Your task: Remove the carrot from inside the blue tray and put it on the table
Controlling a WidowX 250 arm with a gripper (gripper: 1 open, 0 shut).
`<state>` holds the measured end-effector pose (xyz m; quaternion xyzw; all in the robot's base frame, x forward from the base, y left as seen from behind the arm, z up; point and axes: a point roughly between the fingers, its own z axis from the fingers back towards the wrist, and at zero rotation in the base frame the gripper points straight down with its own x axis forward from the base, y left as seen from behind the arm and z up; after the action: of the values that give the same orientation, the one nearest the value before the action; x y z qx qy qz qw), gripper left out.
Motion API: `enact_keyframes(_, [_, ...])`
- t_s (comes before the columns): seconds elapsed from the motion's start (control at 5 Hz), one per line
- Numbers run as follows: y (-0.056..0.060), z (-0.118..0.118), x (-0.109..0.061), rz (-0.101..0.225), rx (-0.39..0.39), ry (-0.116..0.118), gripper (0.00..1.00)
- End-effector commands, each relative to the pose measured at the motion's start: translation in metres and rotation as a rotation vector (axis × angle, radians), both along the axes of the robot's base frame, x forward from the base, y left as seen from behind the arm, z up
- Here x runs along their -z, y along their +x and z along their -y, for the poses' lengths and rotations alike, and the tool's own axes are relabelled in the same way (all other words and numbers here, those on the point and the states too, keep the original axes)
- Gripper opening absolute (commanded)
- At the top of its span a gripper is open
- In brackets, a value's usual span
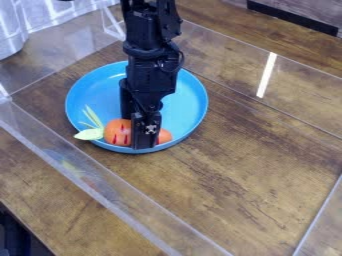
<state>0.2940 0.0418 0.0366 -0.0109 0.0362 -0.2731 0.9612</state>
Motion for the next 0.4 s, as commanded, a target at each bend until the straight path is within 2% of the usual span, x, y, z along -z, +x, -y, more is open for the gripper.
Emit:
enact_keyframes(0.0, [0.0071, -0.0081, -0.0019, 0.033, -0.012, 0.001, 1.0])
enact_keyframes(0.2, [0.009, -0.0093, 0.0028, 0.033, -0.016, -0.006, 0.0])
